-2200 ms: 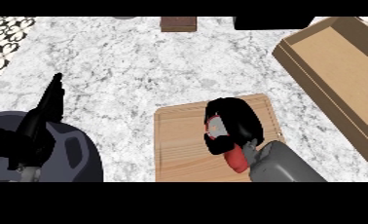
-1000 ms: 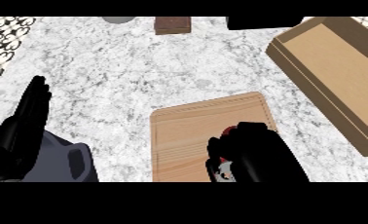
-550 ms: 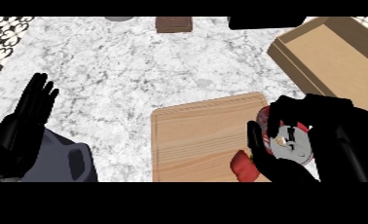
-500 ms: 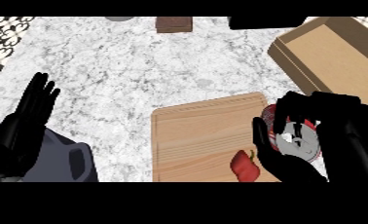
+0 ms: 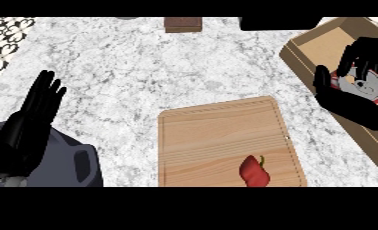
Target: Pick the can from the cutting board and place it in the cardboard box
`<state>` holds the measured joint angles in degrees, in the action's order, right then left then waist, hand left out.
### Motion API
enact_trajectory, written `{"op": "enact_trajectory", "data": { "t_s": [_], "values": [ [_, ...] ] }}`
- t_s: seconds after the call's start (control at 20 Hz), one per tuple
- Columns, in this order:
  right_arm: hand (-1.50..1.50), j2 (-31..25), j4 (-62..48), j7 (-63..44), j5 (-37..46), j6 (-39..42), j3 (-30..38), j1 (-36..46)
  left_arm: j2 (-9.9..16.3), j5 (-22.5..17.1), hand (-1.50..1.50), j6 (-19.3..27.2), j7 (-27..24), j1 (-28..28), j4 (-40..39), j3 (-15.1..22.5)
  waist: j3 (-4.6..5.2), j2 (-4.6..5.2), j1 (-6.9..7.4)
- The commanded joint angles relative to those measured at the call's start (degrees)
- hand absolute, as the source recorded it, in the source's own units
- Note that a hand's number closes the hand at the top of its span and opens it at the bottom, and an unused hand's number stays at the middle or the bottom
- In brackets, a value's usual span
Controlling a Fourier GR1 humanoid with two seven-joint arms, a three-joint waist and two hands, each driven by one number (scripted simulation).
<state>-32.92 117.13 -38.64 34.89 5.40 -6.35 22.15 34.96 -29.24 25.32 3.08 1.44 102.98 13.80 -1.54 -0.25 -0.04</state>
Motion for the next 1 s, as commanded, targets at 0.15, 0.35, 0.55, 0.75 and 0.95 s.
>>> {"op": "enact_trajectory", "data": {
  "t_s": [0.15,0.35,0.55,0.75,0.95],
  "values": [
    [1.5,-4.5,-13.9,9.5,2.7,-1.5,5.4,2.7,-4.8,-1.0,0.0,1.7,2.4,-6.5,-3.8,1.5,1.53,0.73,-0.11],
    [1.5,-6.8,-25.4,18.3,2.3,-3.8,8.7,4.5,-5.3,-1.4,0.0,0.6,0.5,-7.4,-6.1,2.7,1.51,1.07,0.17],
    [1.5,-7.4,-34.0,23.2,5.4,-4.0,6.2,6.7,-3.9,-2.1,0.0,0.1,0.4,-8.4,-7.0,2.1,1.55,1.16,0.86],
    [1.5,-12.1,-41.6,25.4,9.7,2.1,1.9,2.3,-3.3,-2.2,0.0,0.9,-0.8,-6.4,-5.1,2.9,1.6,1.52,0.76],
    [-1.5,-11.8,-53.5,29.4,7.2,6.5,2.7,5.8,-3.5,-2.5,0.0,0.8,-1.3,-6.9,-6.2,2.9,1.52,1.38,1.38]
  ]
}}
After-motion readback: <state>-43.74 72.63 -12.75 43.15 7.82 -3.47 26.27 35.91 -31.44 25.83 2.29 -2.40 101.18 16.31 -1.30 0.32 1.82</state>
